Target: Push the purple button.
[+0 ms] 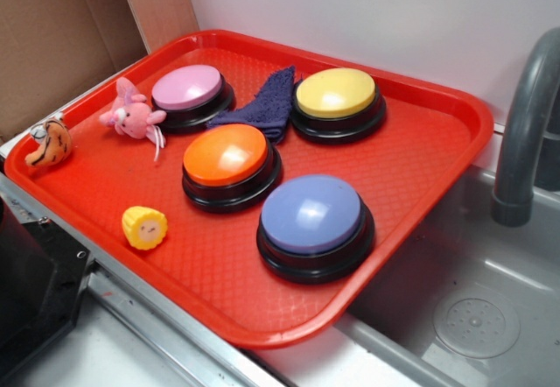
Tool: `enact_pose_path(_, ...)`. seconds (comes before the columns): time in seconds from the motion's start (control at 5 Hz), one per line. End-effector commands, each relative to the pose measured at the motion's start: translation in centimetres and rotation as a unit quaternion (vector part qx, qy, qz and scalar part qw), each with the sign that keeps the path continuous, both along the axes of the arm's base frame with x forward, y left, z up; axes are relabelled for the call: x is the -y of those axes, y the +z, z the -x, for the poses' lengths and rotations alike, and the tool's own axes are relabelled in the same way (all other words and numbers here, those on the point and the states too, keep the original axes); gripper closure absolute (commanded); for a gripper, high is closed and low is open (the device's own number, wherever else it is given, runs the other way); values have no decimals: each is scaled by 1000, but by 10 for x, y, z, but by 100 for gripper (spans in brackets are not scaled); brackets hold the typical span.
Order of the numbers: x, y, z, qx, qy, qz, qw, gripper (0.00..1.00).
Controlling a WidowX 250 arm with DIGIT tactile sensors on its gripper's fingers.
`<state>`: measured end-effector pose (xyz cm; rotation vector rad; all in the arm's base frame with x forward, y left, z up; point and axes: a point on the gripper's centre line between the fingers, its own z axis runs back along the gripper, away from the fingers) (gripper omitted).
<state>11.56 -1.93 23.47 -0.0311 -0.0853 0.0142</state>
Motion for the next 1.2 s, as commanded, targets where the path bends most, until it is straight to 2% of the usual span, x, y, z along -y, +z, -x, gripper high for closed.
enact_pose_path(0.0, 0, 0, 0, 0, 0, 0, 1000, 0)
enact_pose_path(0.2, 50, -18, -50, -29, -125, -21, 992, 0)
enact_pose_path(0.4, 110, -55, -87, -10, -245, -66, 967, 0)
enact_pose_path(0.6, 155, -104, -80, -11, -365, -49, 930, 0)
enact_pose_path(0.8, 139, -138, -50, -20, -378, -59, 924, 0)
enact_pose_path(1.0, 104, -144, -39, 0, -368, -65, 927, 0)
